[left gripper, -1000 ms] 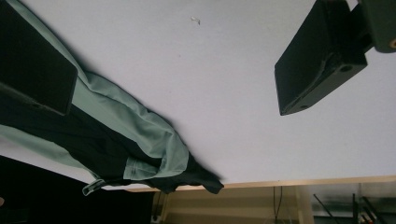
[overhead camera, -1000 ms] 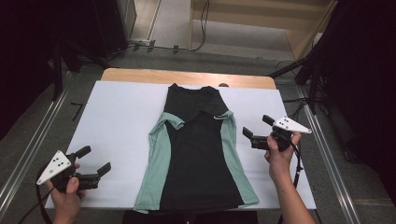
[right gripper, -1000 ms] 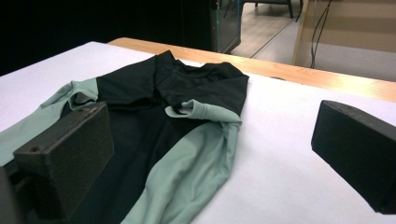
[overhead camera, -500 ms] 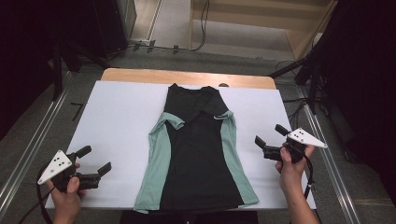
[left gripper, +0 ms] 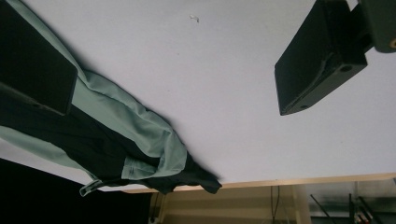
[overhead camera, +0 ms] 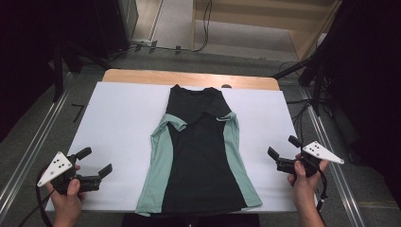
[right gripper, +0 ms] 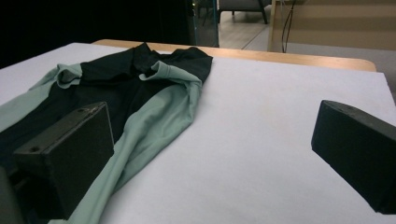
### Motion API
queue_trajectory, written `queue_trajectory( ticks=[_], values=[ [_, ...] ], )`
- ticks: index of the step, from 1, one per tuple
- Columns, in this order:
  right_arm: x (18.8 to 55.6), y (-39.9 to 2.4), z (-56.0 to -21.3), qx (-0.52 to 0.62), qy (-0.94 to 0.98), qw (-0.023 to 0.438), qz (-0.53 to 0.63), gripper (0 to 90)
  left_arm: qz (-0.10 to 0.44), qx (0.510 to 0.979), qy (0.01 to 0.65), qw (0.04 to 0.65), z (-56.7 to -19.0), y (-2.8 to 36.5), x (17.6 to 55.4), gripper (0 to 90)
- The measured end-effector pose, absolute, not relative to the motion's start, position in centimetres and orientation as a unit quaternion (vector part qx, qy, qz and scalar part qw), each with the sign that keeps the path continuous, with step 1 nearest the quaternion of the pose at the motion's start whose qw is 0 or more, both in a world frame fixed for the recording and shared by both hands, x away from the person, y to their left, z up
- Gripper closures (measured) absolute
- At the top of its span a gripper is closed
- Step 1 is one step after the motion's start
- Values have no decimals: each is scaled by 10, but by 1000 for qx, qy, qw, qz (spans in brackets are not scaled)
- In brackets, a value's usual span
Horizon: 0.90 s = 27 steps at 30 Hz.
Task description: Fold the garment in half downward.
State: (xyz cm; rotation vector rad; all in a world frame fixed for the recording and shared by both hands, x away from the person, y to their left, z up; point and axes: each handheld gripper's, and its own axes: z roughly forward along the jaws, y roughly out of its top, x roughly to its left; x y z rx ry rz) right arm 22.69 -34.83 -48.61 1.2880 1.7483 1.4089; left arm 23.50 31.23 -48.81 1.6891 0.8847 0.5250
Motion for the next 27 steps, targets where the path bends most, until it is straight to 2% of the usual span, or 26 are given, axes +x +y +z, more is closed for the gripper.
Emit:
queue_trajectory(
  ticks=[16, 27],
  values=[
    [204, -366, -494, 487, 650, 275, 515, 0, 216, 724, 348, 555, -464, 288, 242, 0],
    [198, -370, -508, 492, 654, 277, 504, 0, 200, 727, 340, 562, -450, 264, 259, 0]
  ],
)
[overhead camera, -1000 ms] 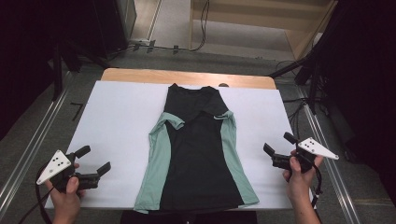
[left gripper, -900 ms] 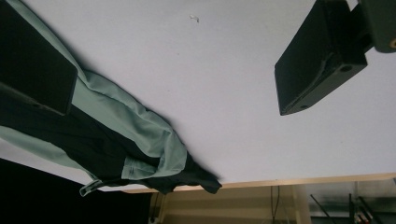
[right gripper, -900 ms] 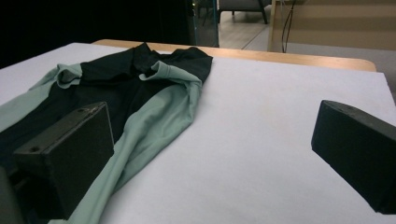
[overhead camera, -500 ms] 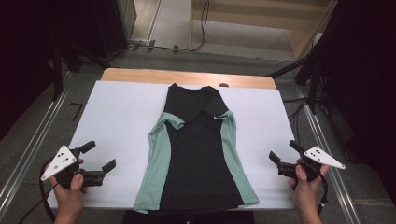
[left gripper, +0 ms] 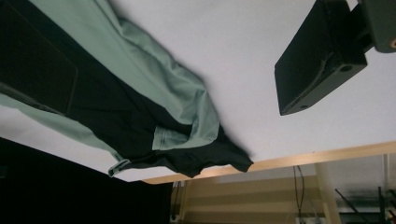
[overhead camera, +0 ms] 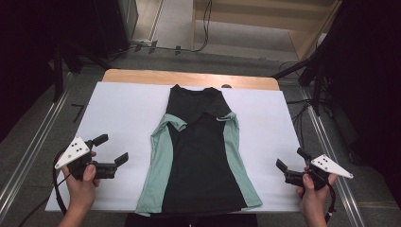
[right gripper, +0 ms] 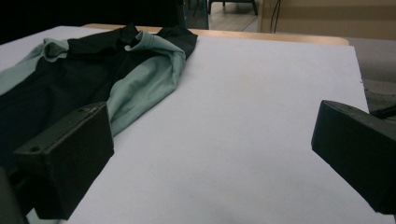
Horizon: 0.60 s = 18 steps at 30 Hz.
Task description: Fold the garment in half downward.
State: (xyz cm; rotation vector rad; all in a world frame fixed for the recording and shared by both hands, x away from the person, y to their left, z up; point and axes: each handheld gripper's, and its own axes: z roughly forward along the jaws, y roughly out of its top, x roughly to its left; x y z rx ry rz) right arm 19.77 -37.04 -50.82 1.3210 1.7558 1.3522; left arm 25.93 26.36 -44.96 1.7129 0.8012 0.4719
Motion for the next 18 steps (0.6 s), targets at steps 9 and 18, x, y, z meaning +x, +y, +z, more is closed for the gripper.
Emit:
queue_trajectory(
  ticks=[9, 18],
  values=[
    [197, -369, -512, 492, 653, 278, 504, 0, 208, 731, 325, 563, -432, 242, 274, 0],
    [195, -367, -517, 492, 657, 279, 498, 0, 204, 741, 311, 559, -424, 223, 284, 0]
  ],
)
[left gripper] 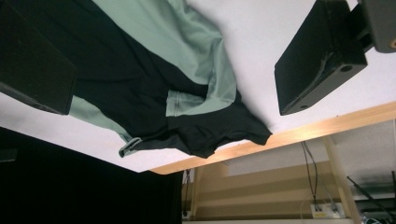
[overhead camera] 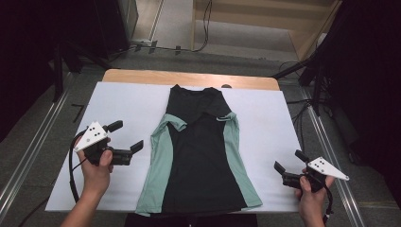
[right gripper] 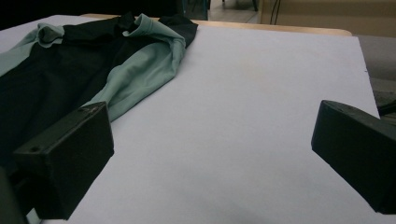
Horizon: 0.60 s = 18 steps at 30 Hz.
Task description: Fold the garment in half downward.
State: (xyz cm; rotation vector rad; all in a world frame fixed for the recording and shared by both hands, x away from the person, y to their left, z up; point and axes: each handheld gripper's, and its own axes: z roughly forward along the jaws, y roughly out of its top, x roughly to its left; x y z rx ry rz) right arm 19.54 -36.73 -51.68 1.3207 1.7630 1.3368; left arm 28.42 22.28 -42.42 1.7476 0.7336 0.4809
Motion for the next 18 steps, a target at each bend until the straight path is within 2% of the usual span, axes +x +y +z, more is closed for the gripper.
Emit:
queue_trajectory(
  ticks=[18],
  values=[
    [194, -366, -519, 483, 658, 278, 507, 0, 189, 757, 288, 555, -420, 185, 320, 0]
  ],
)
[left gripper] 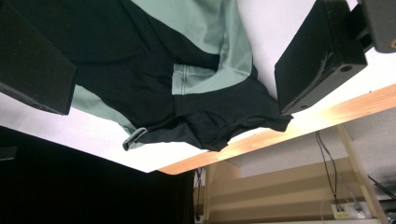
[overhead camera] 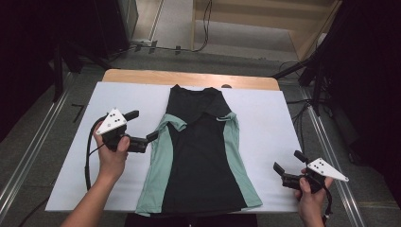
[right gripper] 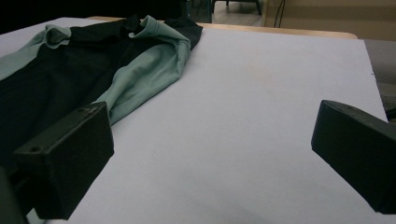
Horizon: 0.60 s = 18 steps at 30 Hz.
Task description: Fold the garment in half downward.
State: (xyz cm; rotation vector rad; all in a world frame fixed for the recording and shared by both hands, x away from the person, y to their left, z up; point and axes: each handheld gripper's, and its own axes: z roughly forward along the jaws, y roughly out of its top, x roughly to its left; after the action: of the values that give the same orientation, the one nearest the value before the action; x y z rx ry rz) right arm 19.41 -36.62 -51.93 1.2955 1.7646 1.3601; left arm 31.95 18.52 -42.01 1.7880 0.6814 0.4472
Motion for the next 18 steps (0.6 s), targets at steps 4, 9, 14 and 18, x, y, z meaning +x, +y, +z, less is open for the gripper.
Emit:
queue_trajectory(
  ticks=[4, 9, 14, 18],
  values=[
    [194, -366, -519, 480, 659, 282, 506, 0, 185, 758, 289, 555, -421, 177, 332, 0],
    [193, -366, -520, 482, 656, 280, 508, 0, 182, 757, 293, 555, -421, 169, 349, 0],
    [194, -366, -520, 478, 659, 281, 509, 0, 178, 758, 294, 555, -424, 162, 362, 0],
    [194, -366, -520, 476, 659, 281, 510, 0, 164, 759, 302, 553, -431, 154, 378, 0]
  ],
)
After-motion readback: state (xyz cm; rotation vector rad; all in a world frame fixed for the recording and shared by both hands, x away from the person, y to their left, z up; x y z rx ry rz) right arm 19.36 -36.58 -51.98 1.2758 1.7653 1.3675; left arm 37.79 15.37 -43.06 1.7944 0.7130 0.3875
